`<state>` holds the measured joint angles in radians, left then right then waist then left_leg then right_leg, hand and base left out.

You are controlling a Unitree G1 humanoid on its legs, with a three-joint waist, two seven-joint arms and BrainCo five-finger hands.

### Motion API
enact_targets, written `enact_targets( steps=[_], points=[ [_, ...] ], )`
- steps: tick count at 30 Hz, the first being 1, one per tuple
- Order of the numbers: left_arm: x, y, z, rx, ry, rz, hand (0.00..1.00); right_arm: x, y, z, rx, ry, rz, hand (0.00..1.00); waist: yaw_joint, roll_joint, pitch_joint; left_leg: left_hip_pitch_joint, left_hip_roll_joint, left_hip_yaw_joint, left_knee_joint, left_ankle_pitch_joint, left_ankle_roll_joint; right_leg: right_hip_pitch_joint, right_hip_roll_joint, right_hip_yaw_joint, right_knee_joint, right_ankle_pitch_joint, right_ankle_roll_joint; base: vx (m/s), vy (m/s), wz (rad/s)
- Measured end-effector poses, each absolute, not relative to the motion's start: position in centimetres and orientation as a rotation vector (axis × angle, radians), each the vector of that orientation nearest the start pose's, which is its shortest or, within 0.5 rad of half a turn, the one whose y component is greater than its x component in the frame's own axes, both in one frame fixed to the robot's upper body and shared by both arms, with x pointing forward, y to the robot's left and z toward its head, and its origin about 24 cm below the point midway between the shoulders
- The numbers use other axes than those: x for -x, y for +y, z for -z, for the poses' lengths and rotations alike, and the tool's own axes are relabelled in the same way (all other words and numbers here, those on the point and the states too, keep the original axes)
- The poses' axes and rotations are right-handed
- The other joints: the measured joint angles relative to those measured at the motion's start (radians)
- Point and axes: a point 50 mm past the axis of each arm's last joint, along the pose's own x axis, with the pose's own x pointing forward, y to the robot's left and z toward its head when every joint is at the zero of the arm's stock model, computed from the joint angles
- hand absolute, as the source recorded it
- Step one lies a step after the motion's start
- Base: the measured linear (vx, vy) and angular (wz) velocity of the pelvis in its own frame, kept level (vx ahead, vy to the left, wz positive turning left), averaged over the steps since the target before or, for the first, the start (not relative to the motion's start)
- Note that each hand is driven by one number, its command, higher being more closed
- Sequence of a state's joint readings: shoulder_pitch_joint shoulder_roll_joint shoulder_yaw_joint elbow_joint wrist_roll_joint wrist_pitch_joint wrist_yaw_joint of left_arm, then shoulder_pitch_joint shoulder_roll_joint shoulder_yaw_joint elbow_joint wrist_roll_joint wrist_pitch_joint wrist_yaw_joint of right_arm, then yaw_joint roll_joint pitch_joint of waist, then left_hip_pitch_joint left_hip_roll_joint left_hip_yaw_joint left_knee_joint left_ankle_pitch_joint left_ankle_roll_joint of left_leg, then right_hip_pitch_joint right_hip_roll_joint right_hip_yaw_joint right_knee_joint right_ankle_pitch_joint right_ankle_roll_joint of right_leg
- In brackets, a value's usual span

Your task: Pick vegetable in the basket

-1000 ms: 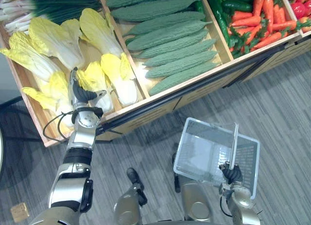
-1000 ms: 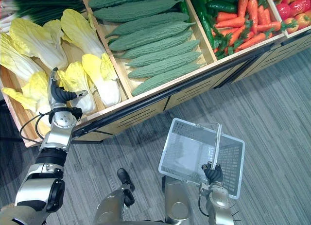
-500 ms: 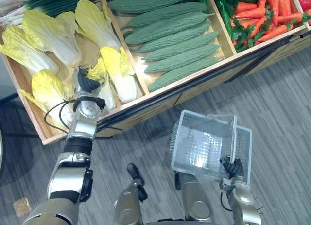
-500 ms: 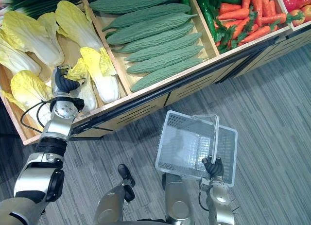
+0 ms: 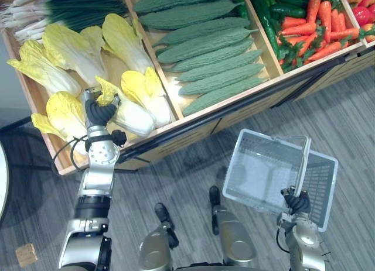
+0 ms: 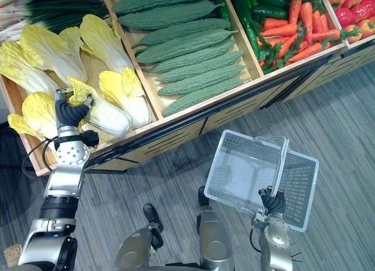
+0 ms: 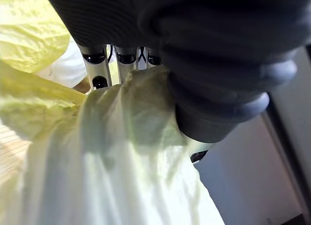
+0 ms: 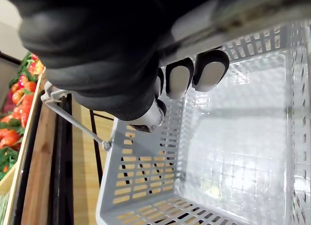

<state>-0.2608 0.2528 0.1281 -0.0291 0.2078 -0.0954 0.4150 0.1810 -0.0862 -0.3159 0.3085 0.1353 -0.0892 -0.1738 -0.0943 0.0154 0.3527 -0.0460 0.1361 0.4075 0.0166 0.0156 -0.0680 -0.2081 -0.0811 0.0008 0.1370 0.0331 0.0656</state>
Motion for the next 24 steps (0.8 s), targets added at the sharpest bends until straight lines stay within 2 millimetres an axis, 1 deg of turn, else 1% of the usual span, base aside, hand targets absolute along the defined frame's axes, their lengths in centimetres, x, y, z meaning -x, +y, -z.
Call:
enact_targets(
  steps=[1, 2, 5, 8, 10, 11, 13, 14, 16, 17, 18, 20, 21, 22, 23, 24],
  points=[
    [-27.9, 21.8, -14.5, -0.349, -0.486, -0.496, 1.00, -16.8, -26.3, 4.9, -0.021, 0.370, 0.579, 1.00, -0.001, 0.010, -0.009, 0.008, 0.000, -0.003, -0.002, 0.000, 0.000, 0.010, 0.000, -0.002, 0.000, -0.003, 0.004, 0.03, -0.004, 0.11],
    [-27.3, 21.5, -14.4, -0.325, -0.501, -0.496, 1.00, -16.3, -26.5, 5.2, -0.012, 0.386, 0.584, 1.00, -0.001, 0.026, -0.030, 0.013, 0.000, -0.011, -0.009, 0.001, 0.000, 0.016, 0.000, -0.009, 0.000, -0.005, 0.006, 0.02, -0.009, 0.12],
    [-26.0, 20.8, -14.8, -0.282, -0.554, -0.492, 1.00, -15.6, -26.5, 5.5, 0.001, 0.414, 0.588, 1.00, -0.001, 0.043, -0.052, 0.039, 0.001, -0.025, -0.019, 0.003, -0.002, 0.045, 0.001, -0.021, -0.001, -0.010, 0.007, 0.02, -0.011, 0.13],
    [-24.7, 20.3, -14.6, -0.233, -0.572, -0.487, 1.00, -15.0, -26.5, 5.8, 0.016, 0.432, 0.588, 1.00, -0.001, 0.044, -0.079, 0.054, 0.002, -0.023, -0.022, 0.003, -0.002, 0.056, 0.002, -0.018, 0.000, -0.012, 0.008, 0.00, -0.002, -0.02],
    [-23.8, 20.1, -13.7, -0.188, -0.545, -0.470, 1.00, -14.8, -26.4, 5.9, 0.016, 0.438, 0.589, 1.00, 0.001, 0.040, -0.089, 0.073, 0.005, -0.010, -0.017, 0.000, -0.003, 0.068, 0.007, -0.002, 0.003, -0.013, 0.009, -0.01, -0.007, -0.18],
    [-23.3, 20.1, -13.2, -0.167, -0.523, -0.461, 1.00, -14.9, -26.1, 5.7, 0.006, 0.428, 0.588, 1.00, 0.003, 0.037, -0.091, 0.072, 0.009, -0.005, 0.006, -0.014, -0.006, 0.068, 0.010, 0.008, 0.008, -0.013, 0.009, -0.03, -0.013, -0.26],
    [-22.8, 19.7, -12.5, -0.139, -0.491, -0.441, 1.00, -15.0, -25.8, 5.3, -0.004, 0.409, 0.589, 1.00, 0.012, 0.034, -0.091, 0.054, 0.014, -0.033, 0.068, -0.051, -0.007, 0.063, 0.015, 0.030, 0.016, -0.014, 0.009, -0.04, -0.017, -0.38],
    [-22.3, 19.2, -12.0, -0.108, -0.471, -0.427, 1.00, -15.0, -25.7, 4.8, -0.006, 0.390, 0.587, 1.00, 0.031, 0.035, -0.091, 0.044, 0.020, -0.080, 0.121, -0.093, -0.012, 0.061, 0.027, 0.060, 0.018, -0.017, 0.015, -0.04, -0.013, -0.66],
    [-21.8, 18.2, -11.7, -0.072, -0.454, -0.374, 1.00, -15.1, -25.4, 3.8, -0.009, 0.344, 0.586, 1.00, 0.047, 0.029, -0.097, 0.038, 0.028, -0.097, 0.185, -0.159, -0.019, 0.061, 0.045, 0.107, 0.021, -0.022, 0.016, -0.07, 0.023, -0.77],
    [-21.4, 17.8, -11.7, -0.058, -0.453, -0.346, 1.00, -15.0, -25.2, 3.1, -0.006, 0.314, 0.579, 1.00, 0.049, 0.022, -0.106, 0.035, 0.030, -0.092, 0.210, -0.184, -0.020, 0.056, 0.054, 0.132, 0.021, -0.019, 0.020, -0.06, 0.068, -0.67],
    [-21.2, 17.7, -11.7, -0.052, -0.453, -0.333, 1.00, -15.0, -25.0, 2.7, -0.003, 0.300, 0.572, 1.00, 0.050, 0.016, -0.112, 0.034, 0.033, -0.080, 0.221, -0.194, -0.021, 0.047, 0.060, 0.148, 0.022, -0.018, 0.021, -0.03, 0.064, -0.83],
    [-20.7, 17.4, -11.8, -0.039, -0.456, -0.309, 1.00, -15.5, -24.4, 1.3, 0.002, 0.237, 0.548, 1.00, 0.055, 0.001, -0.129, 0.025, 0.040, -0.052, 0.272, -0.238, -0.022, 0.016, 0.087, 0.214, 0.028, -0.008, 0.029, -0.03, 0.063, -1.11],
    [-20.5, 17.3, -11.8, -0.039, -0.457, -0.295, 1.00, -16.1, -23.9, 0.1, 0.011, 0.184, 0.521, 1.00, 0.058, -0.006, -0.135, 0.025, 0.049, -0.013, 0.313, -0.265, -0.021, -0.003, 0.110, 0.274, 0.033, 0.005, 0.030, -0.01, 0.126, -1.60],
    [-20.6, 17.0, -11.8, -0.035, -0.459, -0.279, 1.00, -16.7, -23.4, -1.0, 0.023, 0.132, 0.492, 1.00, 0.057, -0.008, -0.139, 0.024, 0.071, 0.048, 0.354, -0.289, -0.013, -0.016, 0.132, 0.323, 0.033, 0.019, 0.034, -0.01, 0.144, -1.99],
    [-20.6, 16.6, -11.8, -0.023, -0.458, -0.263, 1.00, -17.3, -22.8, -2.0, 0.027, 0.086, 0.465, 1.00, 0.056, -0.012, -0.144, 0.032, 0.100, 0.120, 0.388, -0.308, -0.005, -0.044, 0.132, 0.305, 0.025, 0.029, 0.014, -0.02, 0.105, -1.68],
    [-20.7, 16.3, -11.8, -0.014, -0.459, -0.253, 1.00, -17.7, -22.4, -2.5, 0.031, 0.063, 0.450, 1.00, 0.057, -0.013, -0.145, 0.038, 0.110, 0.153, 0.395, -0.315, -0.004, -0.052, 0.120, 0.263, 0.024, 0.020, -0.003, -0.01, 0.062, -1.74]
  ],
)
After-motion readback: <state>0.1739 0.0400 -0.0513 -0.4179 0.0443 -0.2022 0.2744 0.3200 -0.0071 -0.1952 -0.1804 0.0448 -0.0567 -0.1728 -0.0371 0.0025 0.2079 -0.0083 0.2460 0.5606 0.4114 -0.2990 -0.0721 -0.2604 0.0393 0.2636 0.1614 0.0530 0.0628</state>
